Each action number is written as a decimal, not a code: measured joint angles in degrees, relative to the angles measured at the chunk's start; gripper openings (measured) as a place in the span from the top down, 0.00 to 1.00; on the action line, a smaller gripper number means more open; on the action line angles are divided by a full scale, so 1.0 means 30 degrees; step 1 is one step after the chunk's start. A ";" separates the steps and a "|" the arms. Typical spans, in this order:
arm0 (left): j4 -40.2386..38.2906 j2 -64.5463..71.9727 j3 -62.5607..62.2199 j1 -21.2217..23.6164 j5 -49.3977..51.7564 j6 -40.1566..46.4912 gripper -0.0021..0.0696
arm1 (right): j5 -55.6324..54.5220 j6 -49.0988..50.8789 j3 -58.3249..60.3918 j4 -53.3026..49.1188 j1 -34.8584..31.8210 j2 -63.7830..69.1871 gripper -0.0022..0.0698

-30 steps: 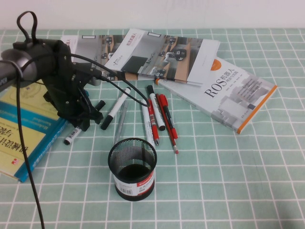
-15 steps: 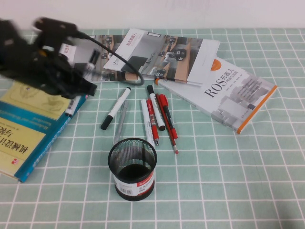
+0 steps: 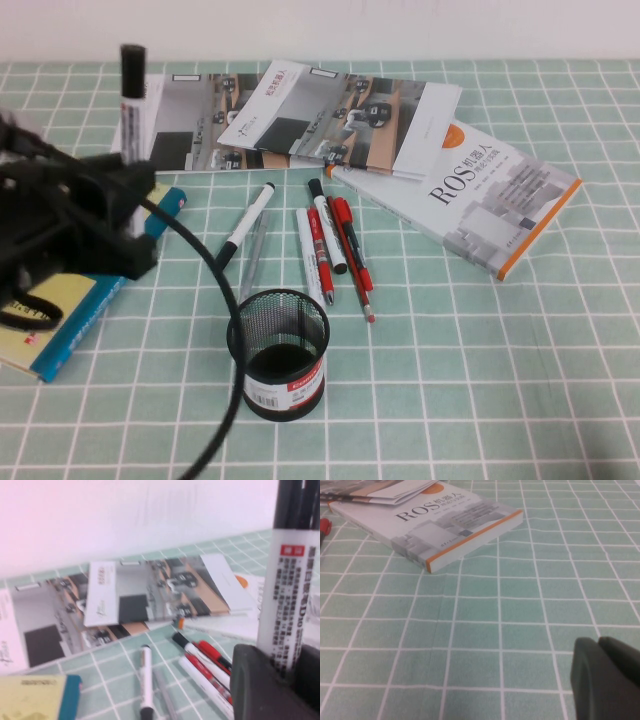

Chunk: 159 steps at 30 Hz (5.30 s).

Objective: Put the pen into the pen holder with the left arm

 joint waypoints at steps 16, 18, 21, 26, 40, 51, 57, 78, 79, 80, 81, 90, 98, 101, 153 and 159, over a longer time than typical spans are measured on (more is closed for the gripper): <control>-0.2929 0.1281 0.0161 -0.0888 0.1247 0.4699 0.82 | 0.0000 0.0000 0.0000 0.0000 0.0000 0.0000 1.00; -0.2970 0.1281 0.0161 -0.0888 0.1753 0.4814 0.82 | 0.0000 0.0000 0.0000 0.0000 0.0000 0.0000 1.00; -0.3004 0.1312 0.0161 -0.0900 0.1976 0.4862 0.82 | 0.0000 0.0000 0.0000 0.0000 0.0000 0.0000 1.00; -0.2959 0.1389 0.0161 -0.0933 0.1399 0.4252 0.82 | 0.0000 0.0000 0.0000 0.0000 0.0000 0.0000 1.00; 2.4512 0.2222 0.0783 -0.3830 -0.4521 -2.5492 0.82 | 0.0000 0.0000 0.0000 0.0000 0.0000 0.0000 1.00; 2.9040 0.6488 0.3497 -0.3870 -1.5190 -2.9935 0.82 | 0.0000 0.0000 0.0000 0.0000 0.0000 0.0000 1.00; 2.9070 0.9083 0.3497 -0.3870 -1.7606 -3.0045 0.82 | 0.0000 0.0000 0.0000 0.0000 0.0000 0.0000 1.00; 2.9729 1.1170 0.3497 -0.3870 -1.7876 -2.9855 0.81 | 0.0000 0.0000 0.0000 0.0000 0.0000 0.0000 1.00; 2.9874 1.1170 0.3497 -0.3870 -1.7876 -2.9855 0.79 | 0.0000 0.0000 0.0000 0.0000 0.0000 0.0000 1.00; 3.0073 1.1170 0.3497 -0.3870 -1.7876 -2.9855 0.76 | 0.0000 0.0000 0.0000 0.0000 0.0000 0.0000 1.00; 3.0227 1.1170 0.3497 -0.3870 -1.7876 -2.9855 0.72 | 0.0000 0.0000 0.0000 0.0000 0.0000 0.0000 1.00; 3.0492 1.0233 0.3497 -0.3870 -1.7188 -2.9855 0.52 | 0.0000 0.0000 0.0000 0.0000 0.0000 0.0000 1.00; 3.0530 0.6195 0.3536 -0.3870 -1.2845 -2.9855 0.57 | 0.0000 0.0000 0.0000 0.0000 0.0000 0.0000 1.00; 3.0559 0.4028 0.3566 -0.3870 -1.0538 -2.9855 0.75 | 0.0000 0.0000 0.0000 0.0000 0.0000 0.0000 1.00; 2.3727 -1.8028 0.9300 0.4044 0.2356 -2.4837 0.97 | 0.0000 0.0000 0.0000 0.0000 0.0000 0.0000 1.00; 2.2989 -1.8777 1.1408 0.4083 0.1610 -2.4991 0.97 | -0.0034 0.0000 0.0000 0.0000 0.0000 0.0000 1.00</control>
